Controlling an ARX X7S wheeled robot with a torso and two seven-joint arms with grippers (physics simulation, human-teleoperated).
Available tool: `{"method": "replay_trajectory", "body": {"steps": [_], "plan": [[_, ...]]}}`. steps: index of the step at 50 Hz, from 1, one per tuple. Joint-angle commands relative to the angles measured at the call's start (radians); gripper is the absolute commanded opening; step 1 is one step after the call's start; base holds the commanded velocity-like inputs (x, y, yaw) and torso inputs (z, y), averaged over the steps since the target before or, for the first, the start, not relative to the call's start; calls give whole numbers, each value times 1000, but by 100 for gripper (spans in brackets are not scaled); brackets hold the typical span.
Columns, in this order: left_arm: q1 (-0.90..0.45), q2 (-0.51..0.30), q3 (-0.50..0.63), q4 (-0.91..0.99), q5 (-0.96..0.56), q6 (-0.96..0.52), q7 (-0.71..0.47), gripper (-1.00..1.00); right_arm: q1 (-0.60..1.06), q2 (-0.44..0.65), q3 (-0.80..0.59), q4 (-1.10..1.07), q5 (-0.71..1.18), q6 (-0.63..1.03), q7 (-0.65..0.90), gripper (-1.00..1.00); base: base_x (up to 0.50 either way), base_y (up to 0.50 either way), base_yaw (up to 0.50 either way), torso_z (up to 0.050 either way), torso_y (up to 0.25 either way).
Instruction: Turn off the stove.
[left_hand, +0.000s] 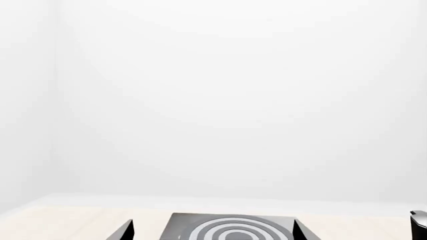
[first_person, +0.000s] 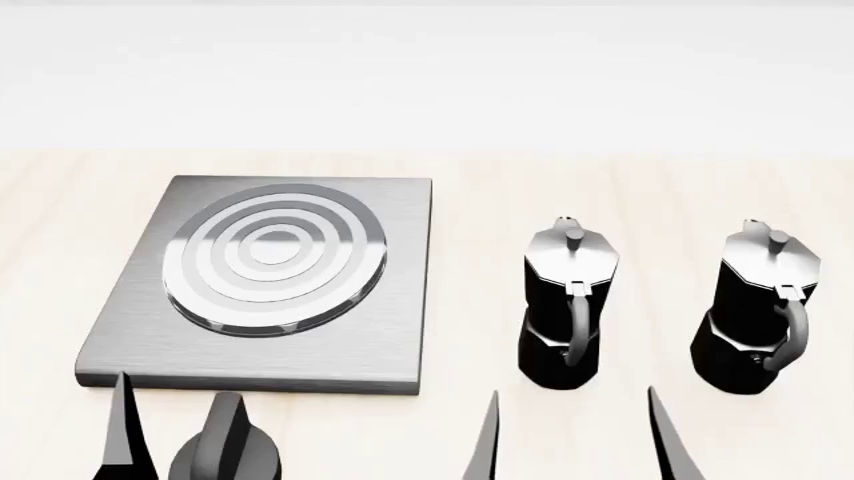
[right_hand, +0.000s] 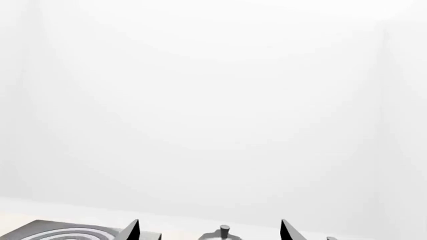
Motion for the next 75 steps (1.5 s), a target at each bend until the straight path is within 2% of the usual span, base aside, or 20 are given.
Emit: {"method": "replay_trajectory", "body": {"steps": [1, 75], "plan": [[4, 13, -16, 3, 17, 11, 20, 100, 0, -14, 13, 0, -26, 10, -16, 100, 0, 0, 0, 0, 0], [-3, -14, 9, -14, 6, 25, -12, 100, 6, 16, -16, -2, -20, 21, 17, 100, 0, 0, 0, 0, -68]]}}
